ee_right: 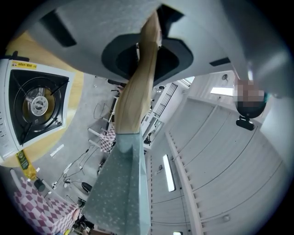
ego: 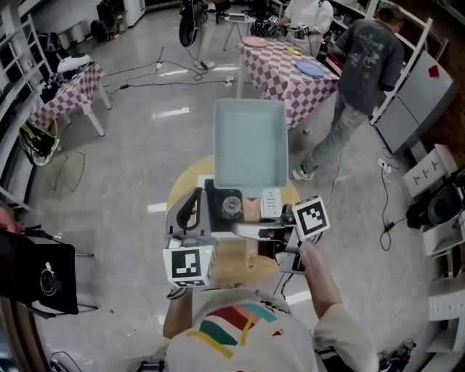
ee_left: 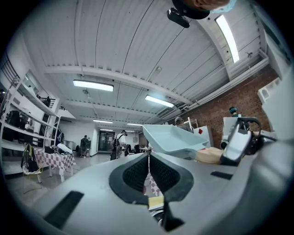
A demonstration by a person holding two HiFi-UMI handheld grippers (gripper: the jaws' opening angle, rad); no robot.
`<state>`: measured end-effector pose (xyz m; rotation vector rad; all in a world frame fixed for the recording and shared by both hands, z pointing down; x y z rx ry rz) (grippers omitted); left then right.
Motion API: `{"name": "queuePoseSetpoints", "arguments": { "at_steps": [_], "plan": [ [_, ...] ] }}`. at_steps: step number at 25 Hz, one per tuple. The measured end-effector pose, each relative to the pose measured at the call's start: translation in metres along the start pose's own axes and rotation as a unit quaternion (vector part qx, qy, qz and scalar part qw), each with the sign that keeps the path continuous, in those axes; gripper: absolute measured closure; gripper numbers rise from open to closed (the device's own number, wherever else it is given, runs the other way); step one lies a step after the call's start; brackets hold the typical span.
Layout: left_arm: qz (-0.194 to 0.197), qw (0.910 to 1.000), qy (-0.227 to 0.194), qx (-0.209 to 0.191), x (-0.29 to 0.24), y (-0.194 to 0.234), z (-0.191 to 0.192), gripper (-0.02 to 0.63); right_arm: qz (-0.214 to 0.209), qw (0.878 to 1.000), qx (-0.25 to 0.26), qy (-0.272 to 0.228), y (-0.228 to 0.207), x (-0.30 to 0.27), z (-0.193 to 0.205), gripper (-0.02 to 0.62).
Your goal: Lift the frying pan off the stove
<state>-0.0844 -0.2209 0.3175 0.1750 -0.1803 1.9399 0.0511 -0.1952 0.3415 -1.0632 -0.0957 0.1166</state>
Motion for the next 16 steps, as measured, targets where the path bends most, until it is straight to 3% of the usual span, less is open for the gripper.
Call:
{"name": "queuePoseSetpoints", "arguments": {
  "at_steps": [16],
  "plan": [
    [-0.007, 1.0, 0.002, -0.001, 0.0016, 0.0048, 0.0006, 0.598, -0.011, 1.0, 0.0, -0.003, 0.0042, -0.002, 0.0018, 0.552]
  ]
}}
Point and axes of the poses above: the fingertips, and each gripper's own axes: x backward along the fingers, y to its left, z out of its underside, the point moved 6 cm from there along x, backward along the fingers, and after that the axes turned 4 degrees about -y, right-handed, at the moved point
